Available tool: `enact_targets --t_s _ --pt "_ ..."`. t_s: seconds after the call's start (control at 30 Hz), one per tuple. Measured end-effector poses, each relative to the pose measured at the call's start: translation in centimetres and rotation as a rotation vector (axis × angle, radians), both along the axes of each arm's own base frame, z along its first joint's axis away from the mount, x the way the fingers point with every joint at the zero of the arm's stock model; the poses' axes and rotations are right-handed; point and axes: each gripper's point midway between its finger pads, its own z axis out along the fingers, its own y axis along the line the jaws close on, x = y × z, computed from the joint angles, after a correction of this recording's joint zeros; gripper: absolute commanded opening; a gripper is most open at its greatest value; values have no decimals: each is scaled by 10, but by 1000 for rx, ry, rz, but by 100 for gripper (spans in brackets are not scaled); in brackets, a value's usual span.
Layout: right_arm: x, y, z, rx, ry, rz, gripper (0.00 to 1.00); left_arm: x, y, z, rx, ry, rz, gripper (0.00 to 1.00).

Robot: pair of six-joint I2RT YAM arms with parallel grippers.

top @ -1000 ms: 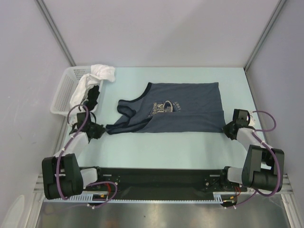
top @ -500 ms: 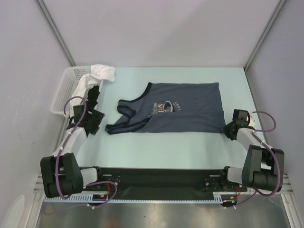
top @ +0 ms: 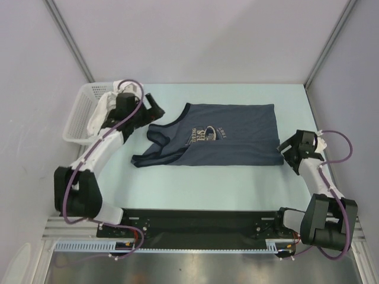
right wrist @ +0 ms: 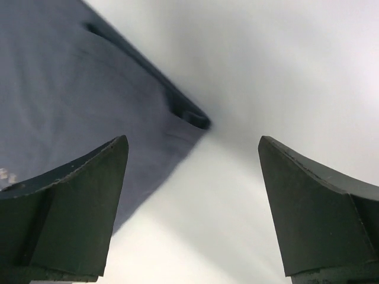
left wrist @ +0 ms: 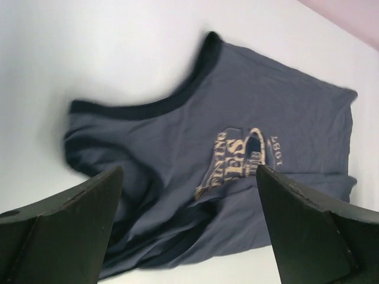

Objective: Fold and stack the tank tops
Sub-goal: Fold the tank top

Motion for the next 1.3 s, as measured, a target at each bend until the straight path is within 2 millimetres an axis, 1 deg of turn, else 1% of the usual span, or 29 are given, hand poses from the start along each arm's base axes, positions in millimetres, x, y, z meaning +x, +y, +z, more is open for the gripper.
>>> enact_targets --t_s 0.07,0.13,0.2,0.23,0.3,0.33,0.4,0.43,0.5,0.53,0.57,0.6,0.7,0.83,0.93,0.97,1.03,1.07,1.13,1.3 --pt "17 2 17 -13 -50 53 92 18 -21 1 14 0 -60 100" --pt "40 4 39 -26 -114 110 87 43 -38 1 27 -3 -104 100" --pt "71 8 59 -38 -152 179 74 73 -53 -11 50 7 -136 98" --pt "86 10 65 -43 -157 206 65 83 -58 -18 59 20 -147 98" --pt "128 11 81 -53 -179 263 57 108 -71 -35 83 56 -171 96" --pt "149 12 86 -54 -186 288 56 122 -79 -41 91 57 -186 96" --pt "183 14 90 -57 -196 324 57 140 -92 -52 104 71 -208 93" --pt "195 14 90 -62 -199 335 58 149 -99 -55 103 69 -219 93" --pt "219 16 80 -68 -180 357 60 163 -113 -65 100 72 -240 93" --pt "227 16 75 -72 -175 363 60 168 -119 -70 98 76 -249 92" --pt "235 16 63 -71 -145 372 61 174 -123 -73 95 73 -255 92" --pt "243 15 58 -74 -138 377 61 178 -128 -77 91 73 -263 92" --pt "267 13 33 -79 -94 394 61 184 -137 -91 75 80 -280 91" --pt "293 7 9 -86 -67 403 60 190 -142 -111 47 100 -273 89" --pt "306 1 -4 -89 -52 406 60 194 -146 -123 19 116 -262 86" --pt "310 -2 -9 -89 -49 404 60 196 -147 -125 7 118 -257 83" --pt "317 -7 -14 -85 -48 402 60 201 -150 -130 -11 121 -250 80" --pt "320 -10 -16 -82 -48 400 60 201 -152 -133 -21 127 -247 77" --pt "327 -15 -21 -79 -47 397 60 200 -153 -139 -32 141 -243 74" --pt "346 -20 -26 -57 -74 408 58 200 -154 -144 -50 156 -235 66"
